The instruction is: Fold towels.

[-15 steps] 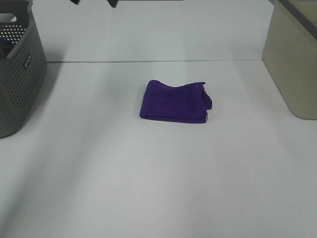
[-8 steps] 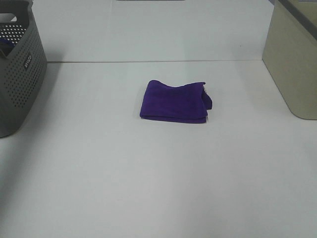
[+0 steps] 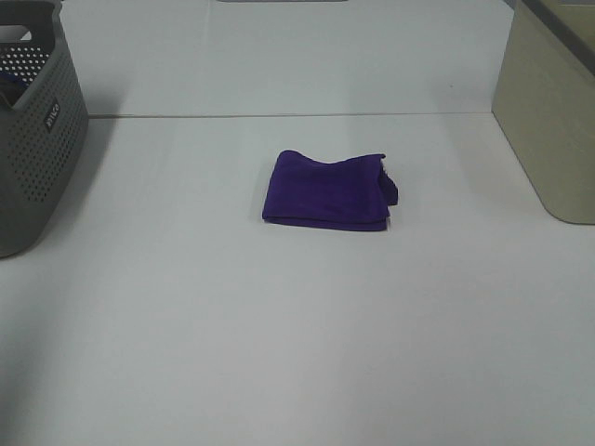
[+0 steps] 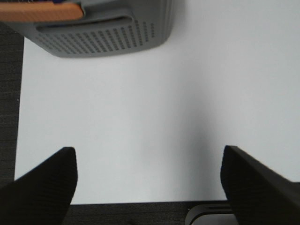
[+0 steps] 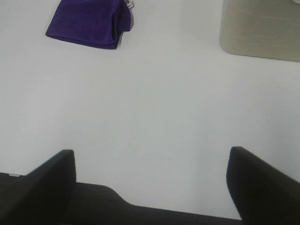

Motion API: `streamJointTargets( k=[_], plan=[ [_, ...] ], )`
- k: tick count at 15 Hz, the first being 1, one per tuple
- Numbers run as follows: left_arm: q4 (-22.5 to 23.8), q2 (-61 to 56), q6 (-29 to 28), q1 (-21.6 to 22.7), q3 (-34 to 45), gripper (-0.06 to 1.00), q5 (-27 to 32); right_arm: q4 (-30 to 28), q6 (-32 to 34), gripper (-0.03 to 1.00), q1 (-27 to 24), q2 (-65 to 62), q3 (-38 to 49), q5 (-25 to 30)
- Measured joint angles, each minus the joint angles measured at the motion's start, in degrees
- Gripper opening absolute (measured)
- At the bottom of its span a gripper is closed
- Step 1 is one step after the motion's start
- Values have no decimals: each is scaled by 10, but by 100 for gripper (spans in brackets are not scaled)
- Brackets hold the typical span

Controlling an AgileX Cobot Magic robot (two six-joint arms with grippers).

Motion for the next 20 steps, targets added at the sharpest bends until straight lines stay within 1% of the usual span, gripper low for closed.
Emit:
streamJointTargets(
  k=[3,5,6,8,9,10,12,13,14,16,17,18,20],
  plan=[
    [-17,-155,-5,0,127,77,-7,-18,9,85,0,-72,58,0],
    [-17,-241,0,-1,171,77,-5,-38,19,85,0,-103,86,0],
    [-17,-274,2,-13,185,77,-6,-42,19,85,0,-122,99,0],
    [-13,-301,2,-57,197,77,-7,-46,19,85,0,-168,123,0],
    [-7,-306,2,-72,197,77,-9,-46,19,85,0,-191,133,0],
    [1,-314,2,-77,198,77,-11,-46,19,85,0,-215,148,0],
    [6,-333,-12,-80,198,77,-14,-46,19,85,0,-256,175,0],
    [6,-377,-36,-80,202,77,-19,-47,19,85,0,-322,210,0],
    [7,-409,-45,-80,209,77,-19,-47,19,85,0,-352,224,1],
    [7,-471,-69,-80,229,77,-18,-48,15,85,1,-371,241,1],
    [7,-482,-78,-80,230,77,-18,-49,7,85,1,-371,252,-3],
    [8,-484,-84,-80,231,77,-20,-47,-1,85,1,-371,268,-15],
    [6,-485,-95,-80,250,76,-49,-38,-6,85,1,-371,298,-52]
  ],
)
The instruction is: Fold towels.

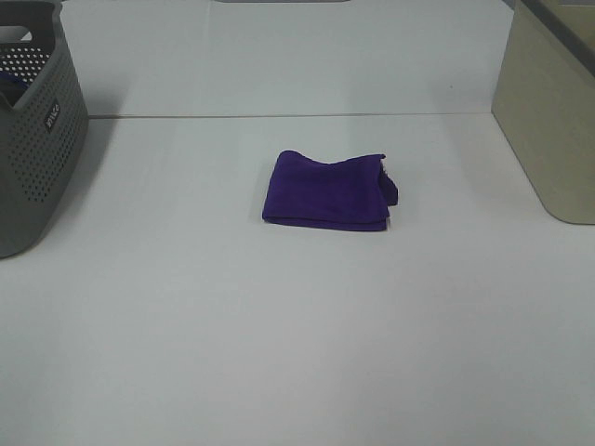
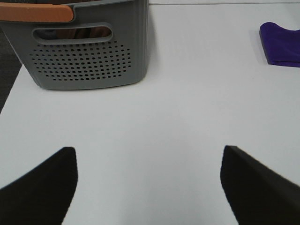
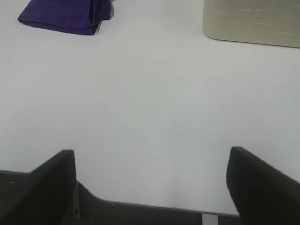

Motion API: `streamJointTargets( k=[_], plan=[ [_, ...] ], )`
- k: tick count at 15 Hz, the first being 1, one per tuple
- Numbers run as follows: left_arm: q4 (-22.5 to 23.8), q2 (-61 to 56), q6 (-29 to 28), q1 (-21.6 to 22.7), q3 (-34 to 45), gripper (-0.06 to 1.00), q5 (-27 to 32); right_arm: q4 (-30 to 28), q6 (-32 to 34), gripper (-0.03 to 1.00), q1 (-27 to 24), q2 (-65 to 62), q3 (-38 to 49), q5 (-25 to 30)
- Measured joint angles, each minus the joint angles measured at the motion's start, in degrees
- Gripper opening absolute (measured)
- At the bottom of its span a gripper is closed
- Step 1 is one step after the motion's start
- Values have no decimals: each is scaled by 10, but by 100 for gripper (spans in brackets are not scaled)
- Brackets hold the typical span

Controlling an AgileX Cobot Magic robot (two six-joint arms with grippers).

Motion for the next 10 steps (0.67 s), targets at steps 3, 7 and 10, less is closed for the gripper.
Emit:
streamJointTargets(
  k=[3,7,10],
  plan=[
    [-1,0,-3,0,1,76,-5,0,-8,85,0,0,2,-11],
    [-1,0,-3,0,1,76,-5,0,-9,85,0,0,2,-12],
    [-1,0,-4,-9,1,76,-5,0,-9,85,0,0,2,-12]
  ],
)
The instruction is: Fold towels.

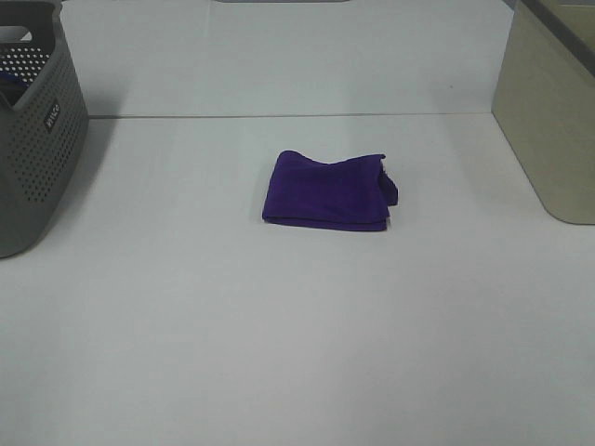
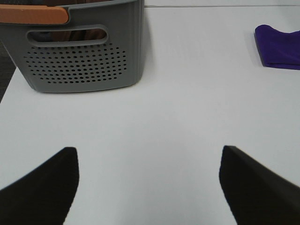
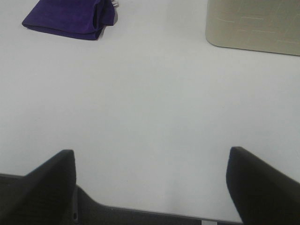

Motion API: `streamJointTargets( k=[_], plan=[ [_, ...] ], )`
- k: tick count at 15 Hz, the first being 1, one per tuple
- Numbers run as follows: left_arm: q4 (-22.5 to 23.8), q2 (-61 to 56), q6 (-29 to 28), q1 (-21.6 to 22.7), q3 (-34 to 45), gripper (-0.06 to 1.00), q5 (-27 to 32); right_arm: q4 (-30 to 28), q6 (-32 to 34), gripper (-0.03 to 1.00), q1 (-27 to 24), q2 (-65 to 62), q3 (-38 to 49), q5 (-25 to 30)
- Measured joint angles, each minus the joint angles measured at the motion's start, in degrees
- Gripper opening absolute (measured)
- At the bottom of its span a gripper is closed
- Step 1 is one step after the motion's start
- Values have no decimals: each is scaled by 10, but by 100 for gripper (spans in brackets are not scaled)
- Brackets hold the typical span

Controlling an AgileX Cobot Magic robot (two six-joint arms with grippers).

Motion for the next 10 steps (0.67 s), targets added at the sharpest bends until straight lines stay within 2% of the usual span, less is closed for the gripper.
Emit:
streamJointTargets(
  k=[10],
  plan=[
    [-1,0,-1,-6,2,75,-6,0,0,85,0,0,0,-1]
  ],
)
